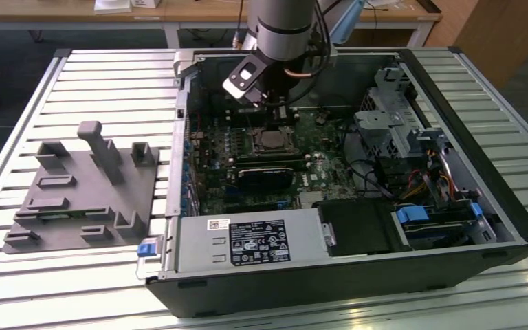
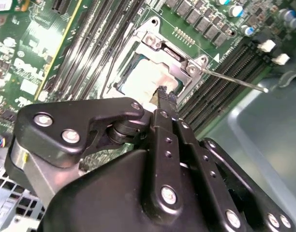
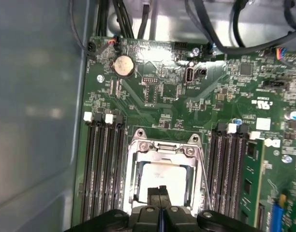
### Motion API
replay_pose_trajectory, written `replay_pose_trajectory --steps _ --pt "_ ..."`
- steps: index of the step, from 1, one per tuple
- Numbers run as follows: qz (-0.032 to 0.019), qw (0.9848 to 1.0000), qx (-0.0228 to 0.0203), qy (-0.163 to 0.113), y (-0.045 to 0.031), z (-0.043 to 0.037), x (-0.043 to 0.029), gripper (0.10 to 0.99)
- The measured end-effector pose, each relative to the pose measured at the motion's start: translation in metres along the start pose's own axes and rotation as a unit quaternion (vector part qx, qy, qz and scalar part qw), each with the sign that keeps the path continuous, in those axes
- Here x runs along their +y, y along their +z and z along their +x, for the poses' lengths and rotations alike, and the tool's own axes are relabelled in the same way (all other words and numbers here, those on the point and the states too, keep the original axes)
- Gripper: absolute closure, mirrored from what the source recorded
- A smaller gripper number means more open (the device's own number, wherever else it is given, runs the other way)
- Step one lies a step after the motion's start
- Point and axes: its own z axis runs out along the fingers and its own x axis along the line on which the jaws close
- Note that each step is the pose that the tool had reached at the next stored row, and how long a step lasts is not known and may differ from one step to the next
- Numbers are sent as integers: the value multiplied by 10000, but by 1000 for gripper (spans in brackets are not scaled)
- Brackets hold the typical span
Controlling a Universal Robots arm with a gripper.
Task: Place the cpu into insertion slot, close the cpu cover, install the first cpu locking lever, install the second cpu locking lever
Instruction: 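Install the first cpu locking lever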
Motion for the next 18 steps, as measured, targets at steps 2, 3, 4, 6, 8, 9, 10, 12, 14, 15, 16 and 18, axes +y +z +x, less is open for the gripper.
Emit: replay_pose_trajectory --steps 2,3,4,6,8,9,10,12,14,15,16,18 --pt "0 10000 -1 0 -60 3 0 980" --pt "1 10000 -1 0 -88 5 0 980" --pt "0 10000 -1 0 -118 6 0 980" --pt "0 10000 -1 0 -166 9 0 980" --pt "0 10000 -1 0 -210 11 1 980" --pt "0 10000 -1 0 -235 12 1 980" --pt "0 10000 -1 -1 -259 14 1 980" --pt "0 10000 0 -3 -308 16 1 980" --pt "0 10000 0 -46 -326 18 -6 980" --pt "3 9999 0 -101 -327 18 -7 980" --pt "8 9998 0 -191 -327 18 -8 980" --pt "18 9993 0 -370 -327 18 -8 980"
